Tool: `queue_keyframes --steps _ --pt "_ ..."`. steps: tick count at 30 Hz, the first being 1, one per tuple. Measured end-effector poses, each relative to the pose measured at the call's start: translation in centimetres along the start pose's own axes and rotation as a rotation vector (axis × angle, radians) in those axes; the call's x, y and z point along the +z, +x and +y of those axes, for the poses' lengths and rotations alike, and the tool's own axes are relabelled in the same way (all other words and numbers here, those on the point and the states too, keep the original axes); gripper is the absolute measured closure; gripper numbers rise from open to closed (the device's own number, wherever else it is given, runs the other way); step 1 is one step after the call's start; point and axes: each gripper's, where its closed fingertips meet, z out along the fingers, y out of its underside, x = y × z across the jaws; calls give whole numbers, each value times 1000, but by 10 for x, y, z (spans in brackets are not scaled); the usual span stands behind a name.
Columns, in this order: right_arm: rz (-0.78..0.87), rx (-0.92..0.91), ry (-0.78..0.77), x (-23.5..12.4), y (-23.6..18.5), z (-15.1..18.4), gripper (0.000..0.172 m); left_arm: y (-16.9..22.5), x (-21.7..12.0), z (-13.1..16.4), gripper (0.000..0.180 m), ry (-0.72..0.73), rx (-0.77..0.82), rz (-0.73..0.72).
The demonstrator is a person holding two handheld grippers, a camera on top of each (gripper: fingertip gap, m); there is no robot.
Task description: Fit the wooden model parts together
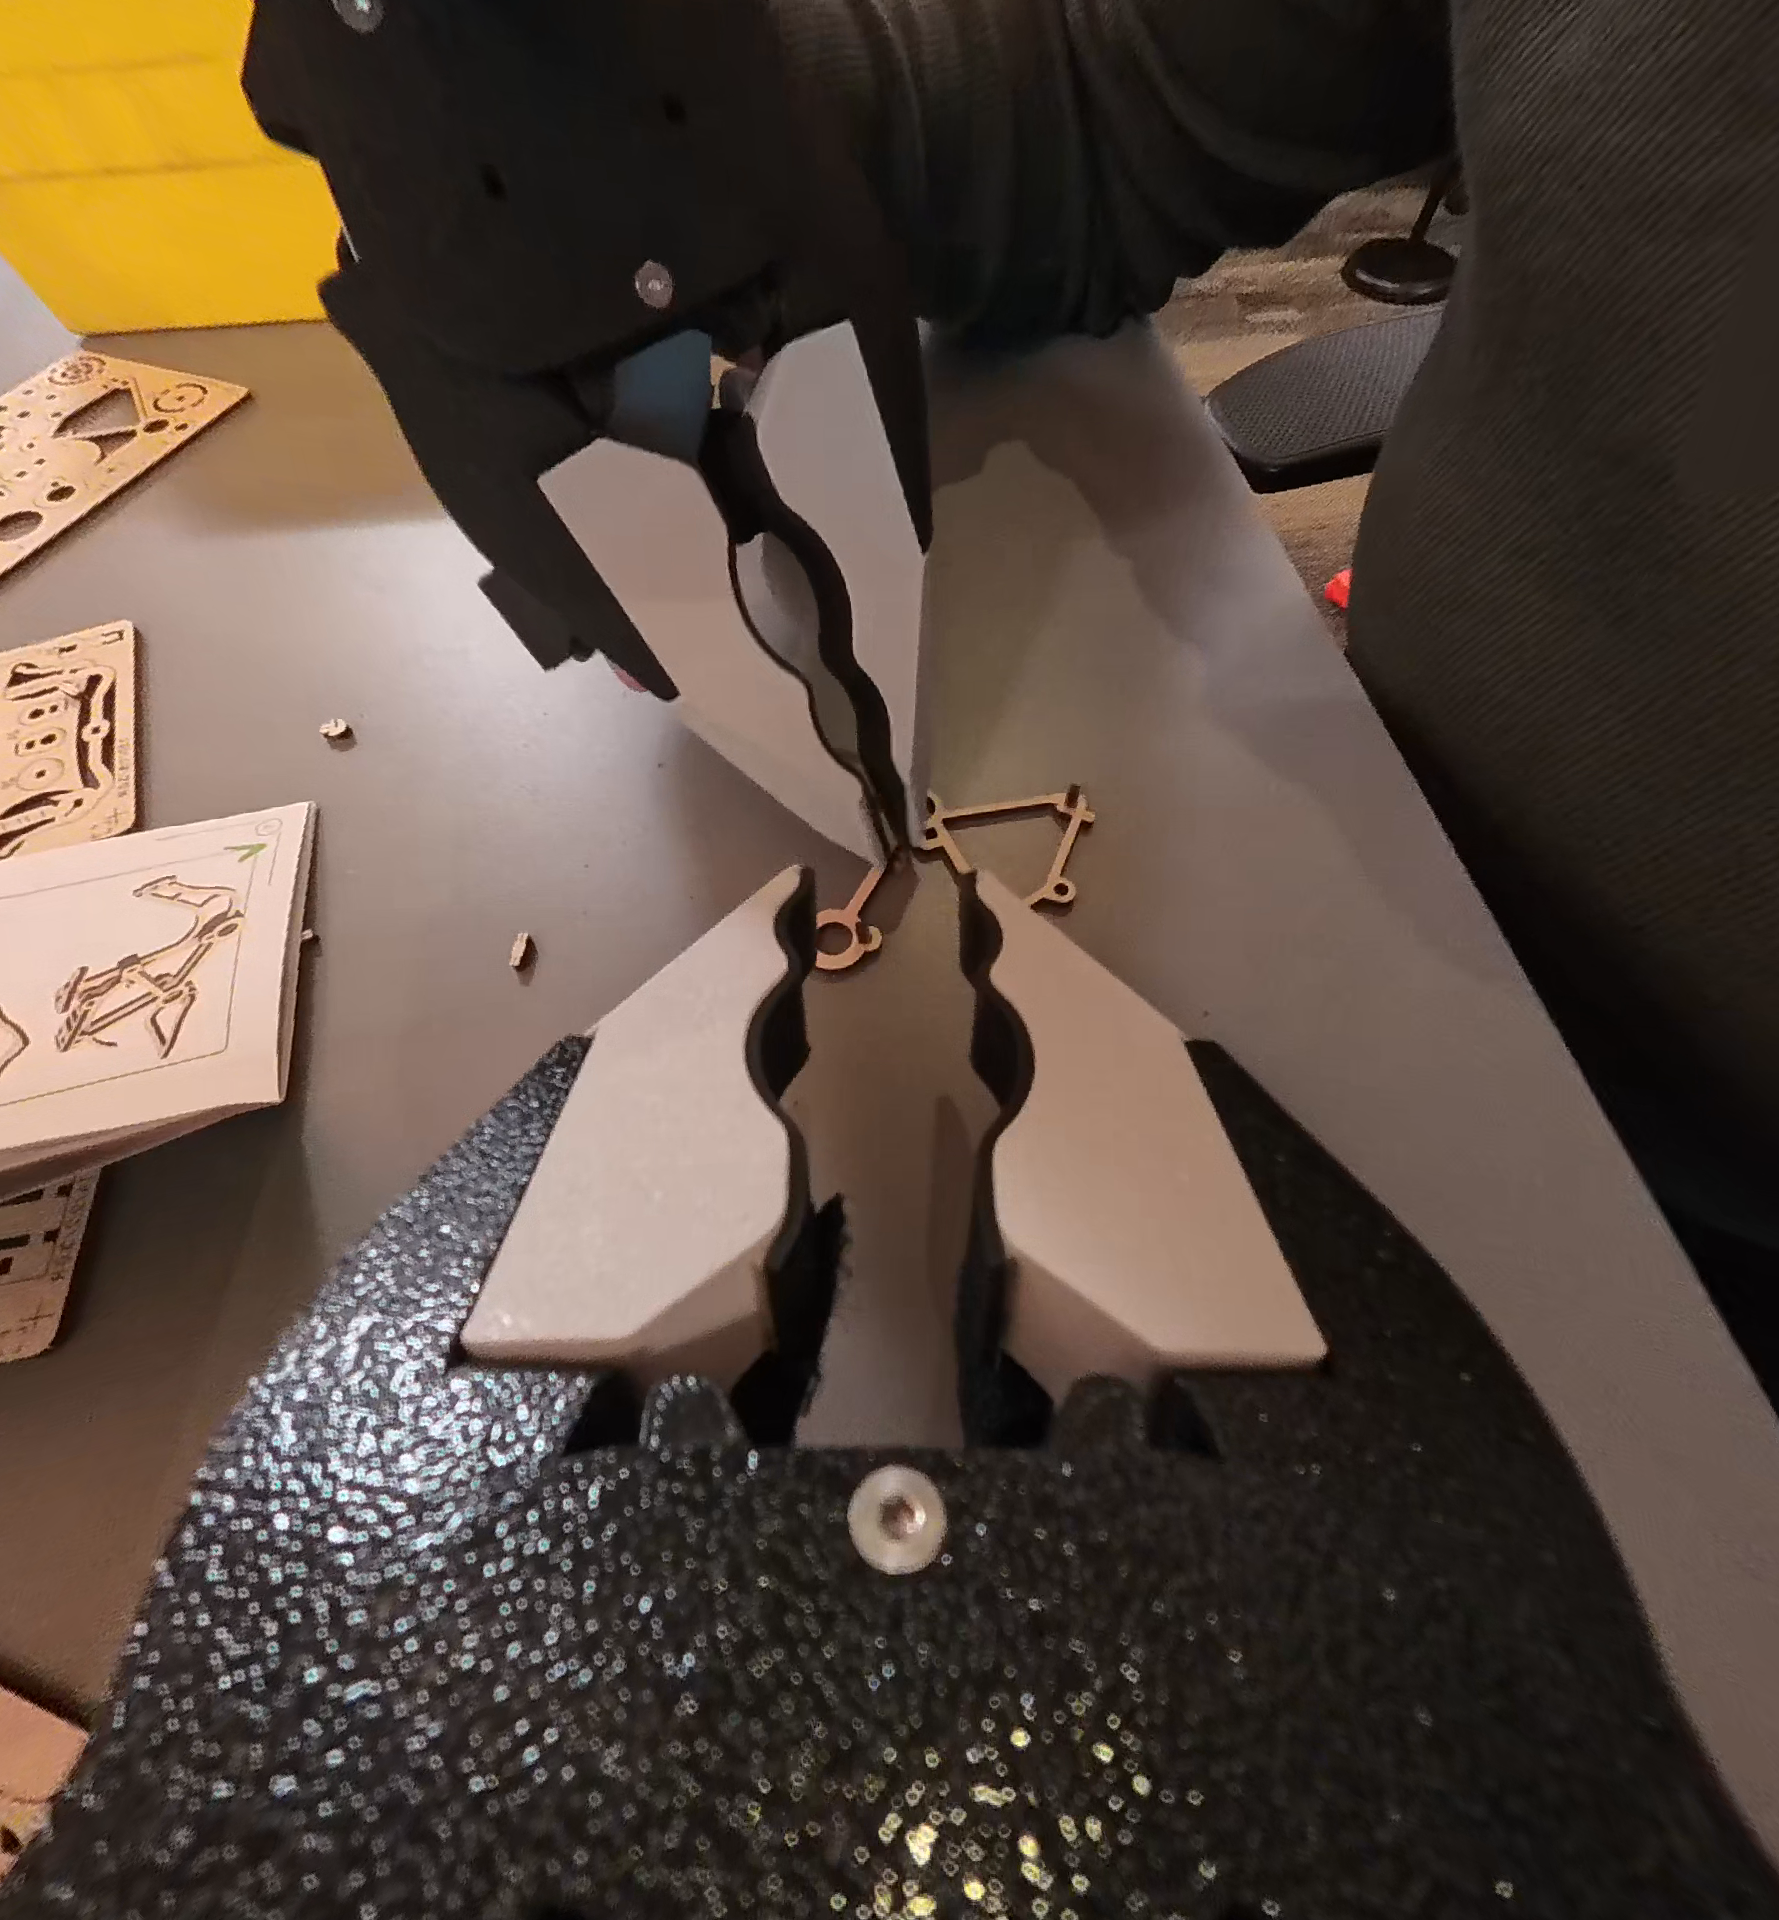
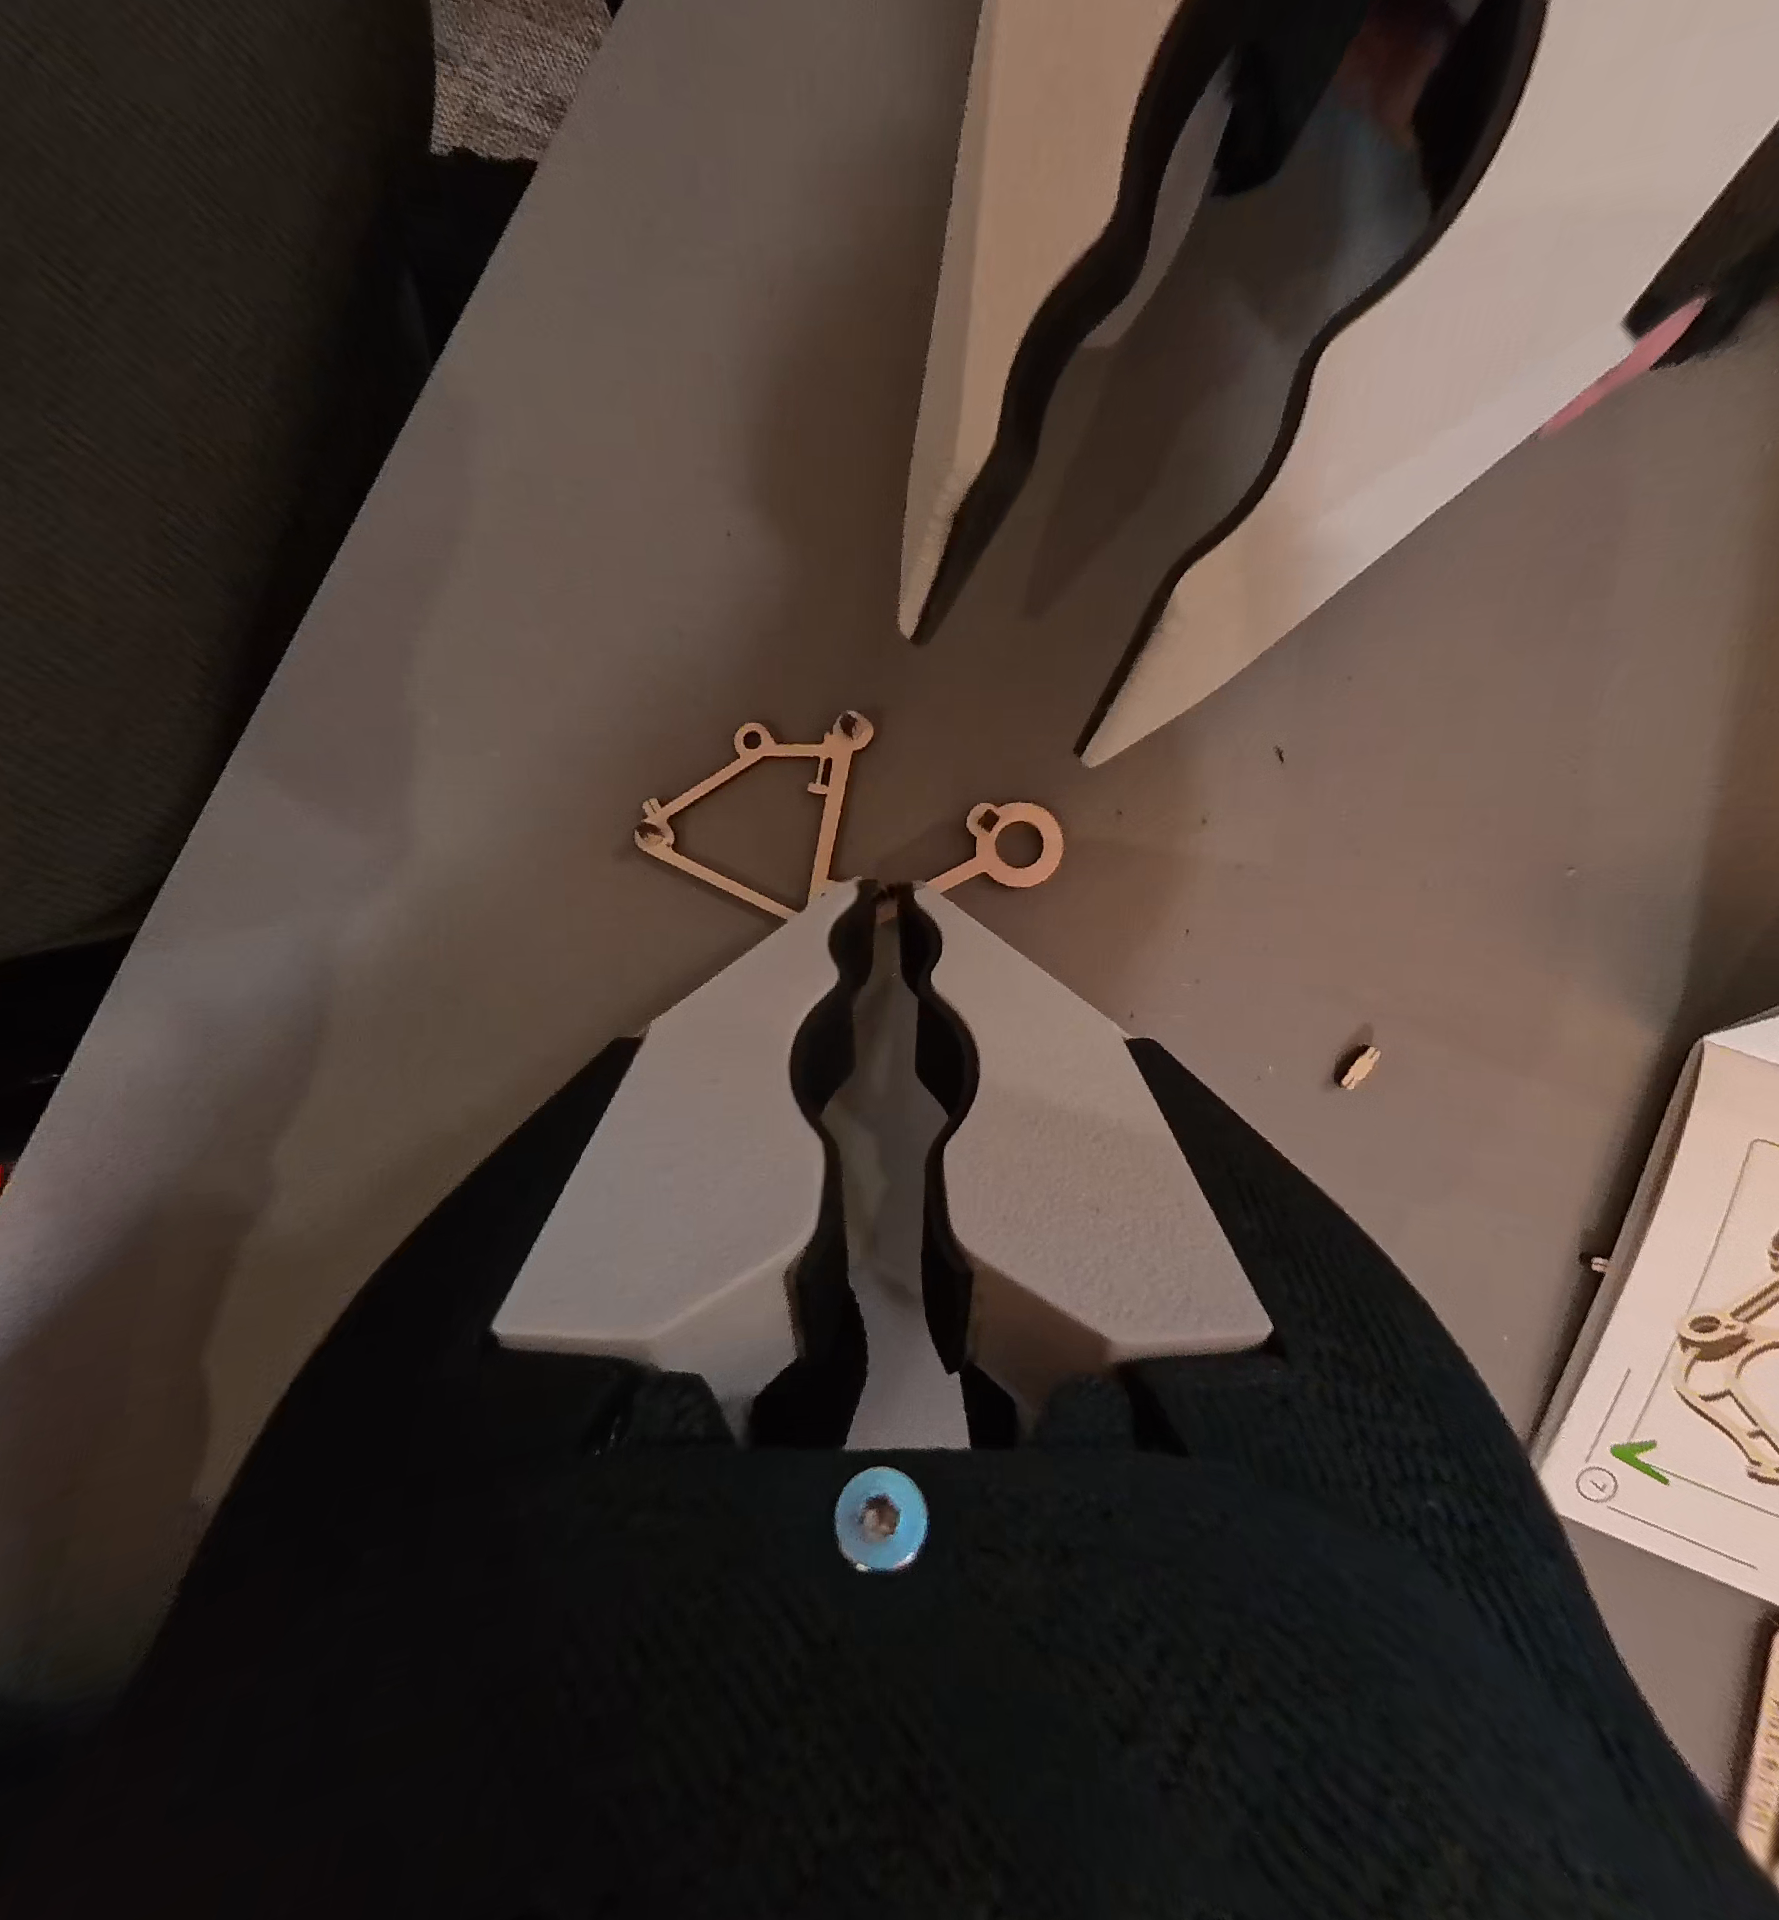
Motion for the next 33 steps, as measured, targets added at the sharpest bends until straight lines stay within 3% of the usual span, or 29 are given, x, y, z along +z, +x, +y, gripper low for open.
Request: queue_keyframes --steps 7,20,28,33 --pt "43 -7 29 -4 9 1 172 -1 3 6 155 -19 -6 -2" --pt "-11 45 60 9 2 -9 164 -2 4 10 155 -25 -14 7" --pt "-33 77 78 10 1 -10 169 -5 3 14 156 -28 3 -3" --pt "47 35 153 4 10 -8 170 -13 -4 7 157 51 35 -51"
